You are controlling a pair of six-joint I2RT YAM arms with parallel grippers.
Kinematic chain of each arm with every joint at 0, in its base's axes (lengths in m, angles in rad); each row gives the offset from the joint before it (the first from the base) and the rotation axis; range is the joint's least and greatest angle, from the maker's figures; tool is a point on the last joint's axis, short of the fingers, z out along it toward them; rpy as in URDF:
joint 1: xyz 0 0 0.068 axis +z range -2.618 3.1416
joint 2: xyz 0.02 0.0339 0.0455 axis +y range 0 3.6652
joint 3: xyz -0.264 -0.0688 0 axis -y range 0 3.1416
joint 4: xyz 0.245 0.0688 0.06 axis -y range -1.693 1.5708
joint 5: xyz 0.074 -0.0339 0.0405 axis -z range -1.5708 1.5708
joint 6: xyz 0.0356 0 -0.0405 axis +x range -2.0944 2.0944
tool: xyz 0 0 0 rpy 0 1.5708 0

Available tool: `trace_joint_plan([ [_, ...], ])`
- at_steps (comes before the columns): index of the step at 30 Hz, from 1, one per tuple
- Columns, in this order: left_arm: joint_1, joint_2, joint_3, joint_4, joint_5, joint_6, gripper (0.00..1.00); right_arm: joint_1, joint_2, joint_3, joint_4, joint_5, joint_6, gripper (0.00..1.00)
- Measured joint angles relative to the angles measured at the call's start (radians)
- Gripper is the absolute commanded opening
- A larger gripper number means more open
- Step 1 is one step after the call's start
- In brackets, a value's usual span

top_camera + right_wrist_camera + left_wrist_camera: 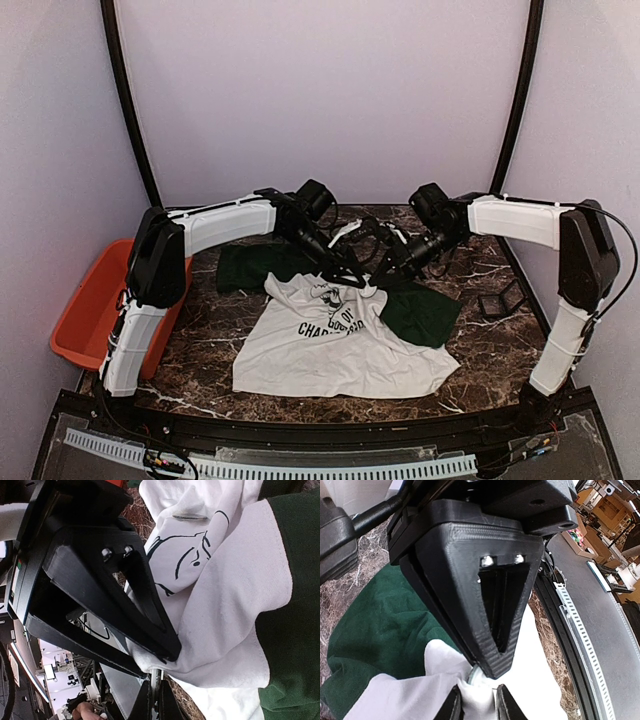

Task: Pin the brooch onto the clothing
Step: Pin the brooch to the flattened clothing.

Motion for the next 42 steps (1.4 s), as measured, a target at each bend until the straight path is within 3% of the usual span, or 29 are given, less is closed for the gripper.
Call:
trace_joint_plan([
  [42, -0.022, 0.0, 0.006, 0.074, -0.146, -0.061, 0.21, -0.035, 0.002, 0.017, -0.02, 0.026, 0.12, 0.0],
])
